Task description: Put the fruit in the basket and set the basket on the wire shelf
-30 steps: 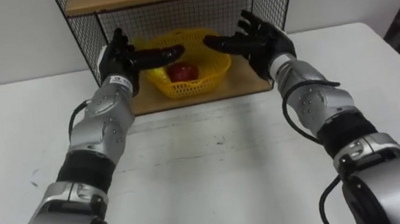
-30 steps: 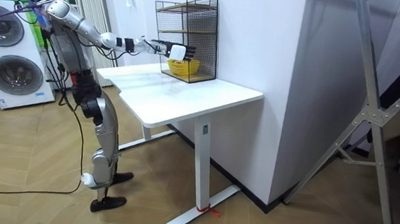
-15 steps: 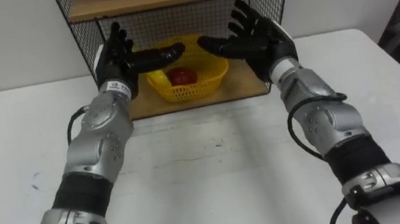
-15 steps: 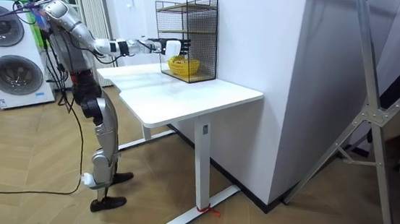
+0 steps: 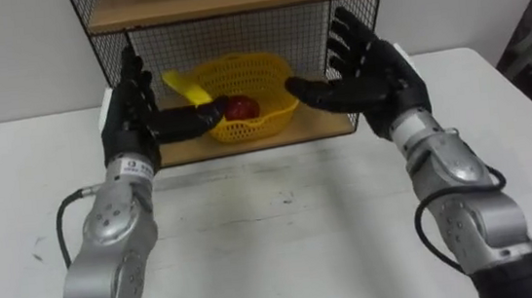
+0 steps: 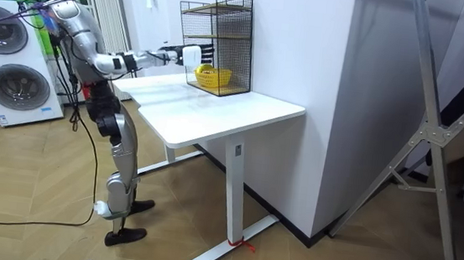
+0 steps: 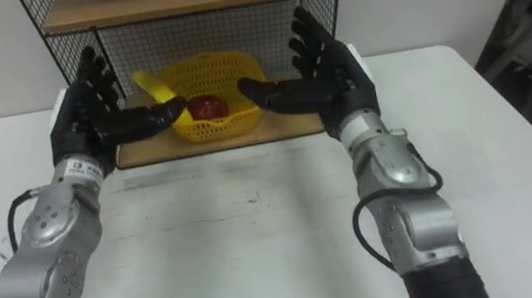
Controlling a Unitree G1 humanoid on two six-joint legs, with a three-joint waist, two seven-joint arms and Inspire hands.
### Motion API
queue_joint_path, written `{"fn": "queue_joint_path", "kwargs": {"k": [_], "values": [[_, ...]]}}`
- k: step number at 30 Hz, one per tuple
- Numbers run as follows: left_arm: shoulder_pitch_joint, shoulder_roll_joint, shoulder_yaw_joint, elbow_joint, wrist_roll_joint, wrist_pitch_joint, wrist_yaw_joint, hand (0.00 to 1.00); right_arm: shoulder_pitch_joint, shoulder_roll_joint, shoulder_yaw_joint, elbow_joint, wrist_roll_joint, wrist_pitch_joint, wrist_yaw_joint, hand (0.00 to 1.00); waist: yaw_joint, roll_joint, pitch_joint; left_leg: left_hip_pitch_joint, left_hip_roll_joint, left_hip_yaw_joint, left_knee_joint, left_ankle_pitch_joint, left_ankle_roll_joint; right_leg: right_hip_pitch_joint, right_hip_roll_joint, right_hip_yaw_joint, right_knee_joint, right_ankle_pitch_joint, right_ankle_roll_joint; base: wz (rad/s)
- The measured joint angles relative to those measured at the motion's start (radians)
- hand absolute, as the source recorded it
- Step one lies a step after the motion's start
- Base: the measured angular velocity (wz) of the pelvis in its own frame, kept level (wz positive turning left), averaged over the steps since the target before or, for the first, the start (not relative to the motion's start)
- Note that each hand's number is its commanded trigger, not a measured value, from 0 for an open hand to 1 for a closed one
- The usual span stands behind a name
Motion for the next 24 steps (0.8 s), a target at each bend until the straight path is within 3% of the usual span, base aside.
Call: {"fn": "queue_joint_path", "kwargs": {"k": [4, 8, 13, 15, 19, 24], "values": [[0.080, 0.012, -0.007, -0.094, -0.001, -0.024, -0.028, 0.00, 0.110, -0.003, -0.004, -0.089, -0.047, -0.012, 0.002, 0.00, -0.003, 0.000, 0.0059, 0.000, 0.001, 0.001, -0.001, -0.004, -0.001, 0.000, 0.001, 0.002, 0.000, 0.000, 0.000, 0.00], [0.183, 0.013, -0.012, -0.168, -0.004, -0.067, -0.071, 0.00, 0.200, -0.003, -0.013, -0.158, -0.143, -0.033, 0.005, 0.00, -0.007, 0.014, 0.0152, -0.011, 0.002, 0.003, 0.005, -0.009, -0.001, -0.016, 0.001, 0.006, 0.002, 0.000, 0.000, -0.04], [0.289, 0.012, -0.017, -0.198, -0.003, -0.129, -0.110, 0.00, 0.280, 0.012, -0.035, -0.216, -0.266, -0.066, 0.014, 0.00, -0.008, 0.013, 0.0148, -0.009, 0.002, 0.006, 0.006, -0.009, -0.002, -0.017, 0.002, 0.010, -0.002, -0.002, 0.001, -0.01], [0.328, 0.012, -0.017, -0.216, -0.004, -0.140, -0.126, 0.00, 0.322, 0.016, -0.035, -0.234, -0.293, -0.104, 0.016, 0.00, -0.012, 0.011, 0.0139, -0.009, 0.002, 0.006, 0.006, -0.010, -0.002, -0.015, 0.002, 0.008, -0.001, -0.003, 0.002, 0.00], [0.356, 0.012, -0.018, -0.230, -0.004, -0.172, -0.140, 0.00, 0.347, 0.019, -0.035, -0.252, -0.292, -0.119, 0.007, 0.00, -0.009, 0.009, 0.0129, -0.014, 0.002, 0.004, 0.005, -0.010, -0.002, -0.015, 0.002, 0.006, 0.000, -0.003, 0.002, 0.00], [0.391, 0.014, 0.018, -0.273, -0.003, -0.263, -0.125, 0.00, 0.391, 0.018, -0.073, -0.277, -0.294, -0.225, -0.066, 0.00, 0.000, -0.004, 0.0052, -0.007, 0.001, 0.002, 0.001, -0.011, -0.003, -0.005, 0.004, 0.011, 0.000, -0.002, 0.002, 0.00]]}}
